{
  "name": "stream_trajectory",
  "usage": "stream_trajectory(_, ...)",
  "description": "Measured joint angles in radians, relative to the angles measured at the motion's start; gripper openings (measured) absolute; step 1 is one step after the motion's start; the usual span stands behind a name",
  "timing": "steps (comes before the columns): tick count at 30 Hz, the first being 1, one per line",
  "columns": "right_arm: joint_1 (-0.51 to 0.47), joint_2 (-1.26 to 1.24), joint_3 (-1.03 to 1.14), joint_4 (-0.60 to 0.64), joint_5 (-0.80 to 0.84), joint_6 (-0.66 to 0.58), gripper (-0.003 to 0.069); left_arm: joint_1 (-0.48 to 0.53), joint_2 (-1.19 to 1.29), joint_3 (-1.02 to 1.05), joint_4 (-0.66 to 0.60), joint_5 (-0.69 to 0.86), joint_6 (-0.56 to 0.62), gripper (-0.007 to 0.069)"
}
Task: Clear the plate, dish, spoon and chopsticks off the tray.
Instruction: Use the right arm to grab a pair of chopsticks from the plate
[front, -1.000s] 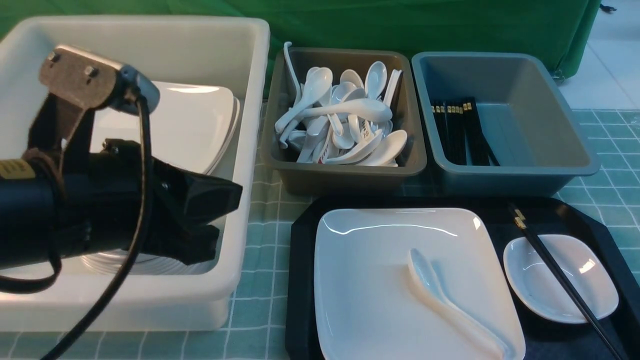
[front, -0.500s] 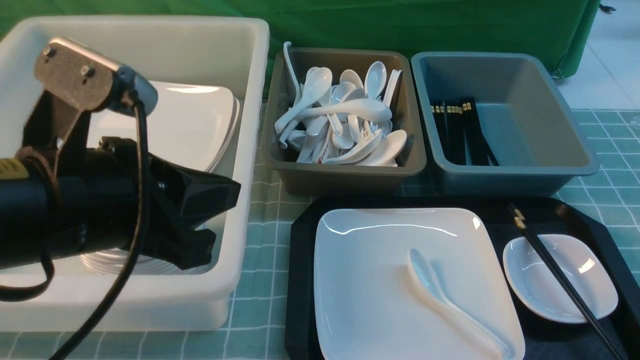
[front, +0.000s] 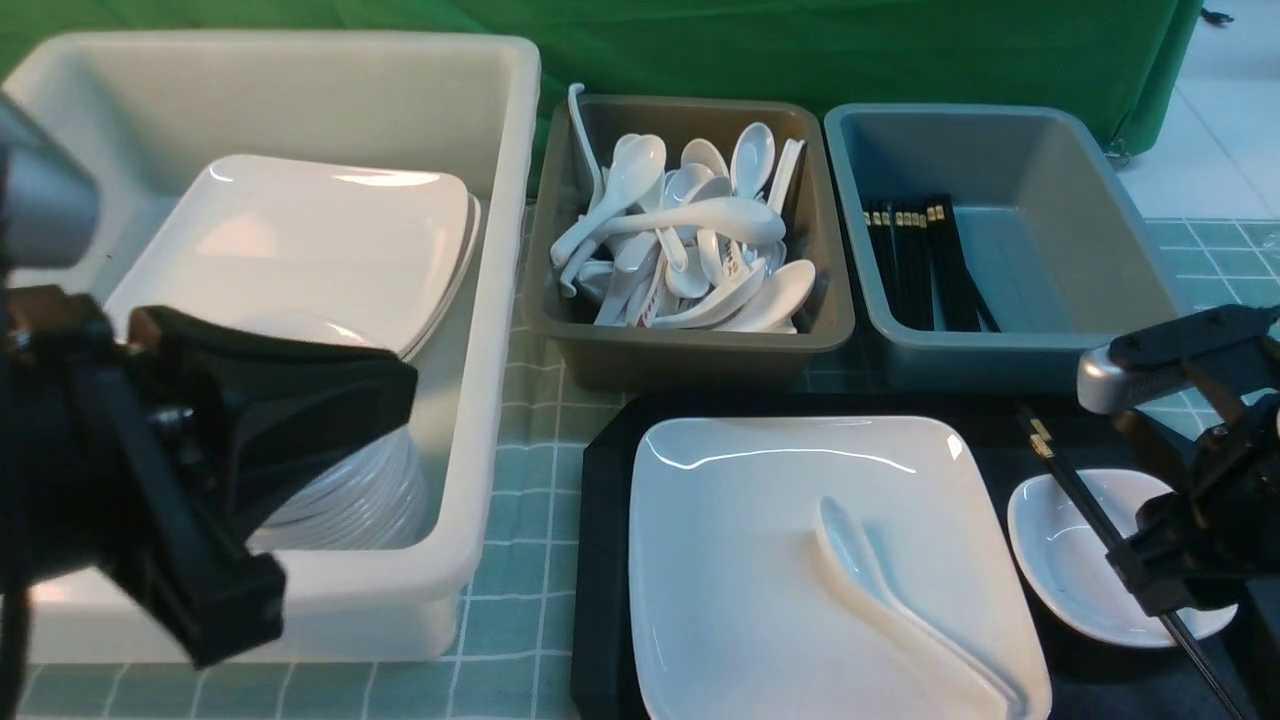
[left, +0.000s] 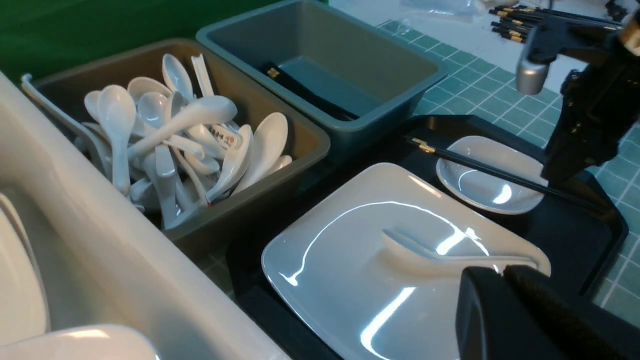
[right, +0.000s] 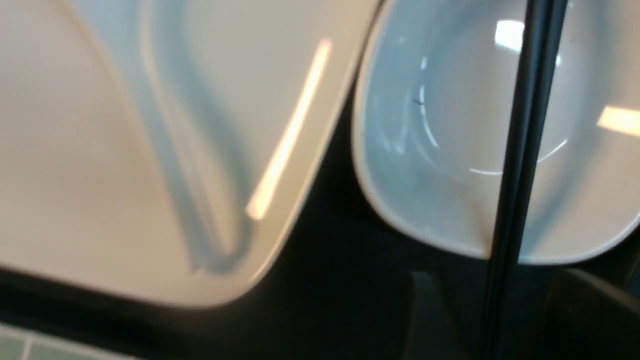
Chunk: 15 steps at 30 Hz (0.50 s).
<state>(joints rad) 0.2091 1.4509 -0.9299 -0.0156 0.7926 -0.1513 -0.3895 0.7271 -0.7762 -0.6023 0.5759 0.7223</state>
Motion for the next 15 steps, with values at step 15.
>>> stream_trajectory(15,-0.079,0.277,-0.102,0.006,-0.138,-0.007,0.0401,0.0,-0.021,0.015,0.0,-0.009,0.034,0.0017)
